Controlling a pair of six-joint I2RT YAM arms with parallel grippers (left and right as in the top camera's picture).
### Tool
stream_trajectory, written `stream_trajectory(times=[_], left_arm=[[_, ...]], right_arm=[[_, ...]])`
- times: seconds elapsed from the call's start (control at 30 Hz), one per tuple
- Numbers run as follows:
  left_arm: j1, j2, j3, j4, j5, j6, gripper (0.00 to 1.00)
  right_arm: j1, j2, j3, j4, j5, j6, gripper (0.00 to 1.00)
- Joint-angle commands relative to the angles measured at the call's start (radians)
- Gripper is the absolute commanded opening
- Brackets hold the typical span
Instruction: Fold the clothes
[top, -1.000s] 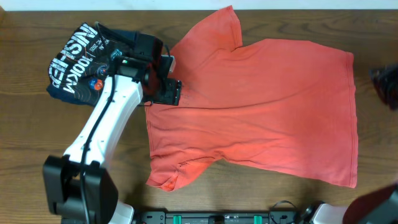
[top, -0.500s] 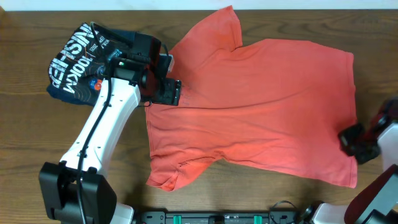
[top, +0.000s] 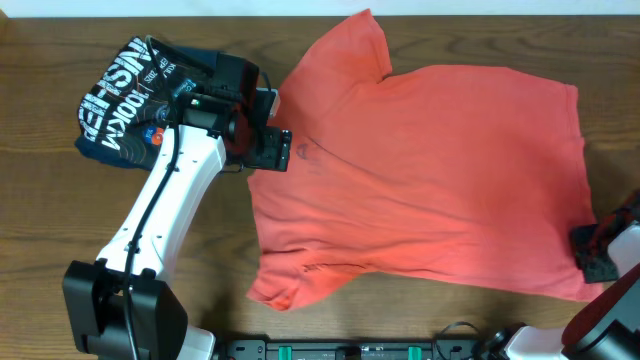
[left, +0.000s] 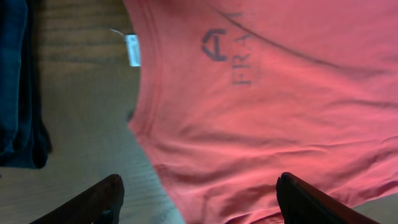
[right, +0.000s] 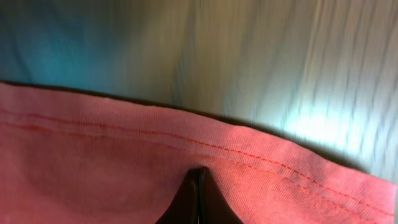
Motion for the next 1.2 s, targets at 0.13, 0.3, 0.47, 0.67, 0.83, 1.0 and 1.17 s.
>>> stream_trajectory(times=[0.13,0.3,0.47,0.67,0.83,1.0,1.17], left_arm=[[0.004,-0.006,0.023,-0.062,-0.036,0.02,0.8],[0.004,-0.002,-0.032,-0.089,-0.034,0.016,0.66],[0.003,0.003,-0.216,0.075,0.021,0.017,0.35],[0.003,0.018,-0.458,0.424,0.068,0.027,0.28],[0.003,0.09,-0.53,0.58,0.103,0.07,0.23],[0.012,0.192,-0.529,0.649,-0.1,-0.007,0.09],[0.125,0.258,-0.512,0.742,-0.196,-0.133,0.08]], right_arm=[[-0.018,0.023,0.097,-0.019,-0.484,-0.27,0.13],[-0.019,-0.078,0.2,-0.164,-0.637,-0.28,0.15],[-0.007,-0.215,0.231,-0.295,-0.66,-0.286,0.15],[0.048,-0.31,0.23,-0.386,-0.659,-0.329,0.14],[0.1,-0.312,0.228,-0.401,-0.658,-0.34,0.14],[0.141,-0.312,0.226,-0.407,-0.629,-0.34,0.14],[0.193,-0.312,0.225,-0.414,-0.537,-0.339,0.15]])
